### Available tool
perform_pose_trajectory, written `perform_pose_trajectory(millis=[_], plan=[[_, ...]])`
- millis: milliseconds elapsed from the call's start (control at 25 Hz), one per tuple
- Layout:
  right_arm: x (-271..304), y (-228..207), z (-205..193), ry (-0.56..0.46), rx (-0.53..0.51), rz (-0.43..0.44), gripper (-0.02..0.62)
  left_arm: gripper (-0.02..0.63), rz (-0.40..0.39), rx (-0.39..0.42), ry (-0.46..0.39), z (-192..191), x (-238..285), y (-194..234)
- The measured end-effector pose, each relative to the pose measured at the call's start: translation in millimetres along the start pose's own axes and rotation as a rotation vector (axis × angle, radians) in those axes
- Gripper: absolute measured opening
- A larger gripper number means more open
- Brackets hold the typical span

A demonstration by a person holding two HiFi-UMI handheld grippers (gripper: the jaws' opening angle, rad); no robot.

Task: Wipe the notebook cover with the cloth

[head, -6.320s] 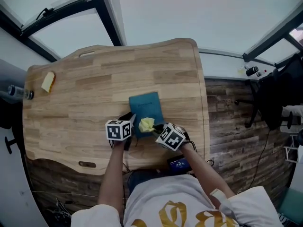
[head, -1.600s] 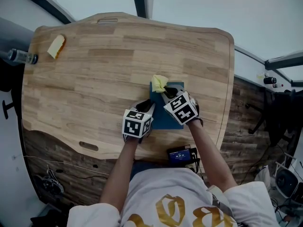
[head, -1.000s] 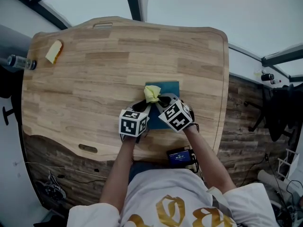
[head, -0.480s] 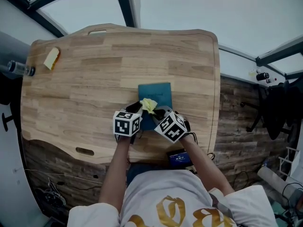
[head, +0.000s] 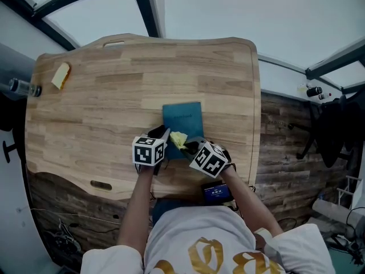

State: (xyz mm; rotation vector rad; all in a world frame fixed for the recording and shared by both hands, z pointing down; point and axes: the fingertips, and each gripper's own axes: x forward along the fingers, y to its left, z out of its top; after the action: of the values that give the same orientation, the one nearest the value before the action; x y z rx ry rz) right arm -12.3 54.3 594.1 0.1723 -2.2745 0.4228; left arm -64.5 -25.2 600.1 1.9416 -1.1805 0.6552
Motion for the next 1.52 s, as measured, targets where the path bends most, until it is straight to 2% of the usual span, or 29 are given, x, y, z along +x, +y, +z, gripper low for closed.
perform_pose_trajectory(millis=[280,600,920,1080,1240,1520], plan=[[-9,-1,-10,-0.007,0.009,-0.004,0.037,0.092,0.003,0.003,0.0,0,0,-1],[-25,-34,-19,-0.018,0.045,-0.103,0.037,0.092,0.006,0.009,-0.002,-1,0,-1],[-34,-81,-17,-0.019,0.113,-0.215,0.037,0.092,0.006,0.005,-0.002,0,0,-1],[-37,-106,-6,-0.054,0.137,-0.278,0.037,0.092,0.006,0.007,-0.005,0,1,-1],[-37,-124,1,-0.069,0.183,-0.311,0.037,0.092,0.006,0.008,-0.004,0,1,-2],[-35,-145,12,-0.073,0.191,-0.363,0.037,0.092,0.002,0.006,-0.002,0,1,-1]])
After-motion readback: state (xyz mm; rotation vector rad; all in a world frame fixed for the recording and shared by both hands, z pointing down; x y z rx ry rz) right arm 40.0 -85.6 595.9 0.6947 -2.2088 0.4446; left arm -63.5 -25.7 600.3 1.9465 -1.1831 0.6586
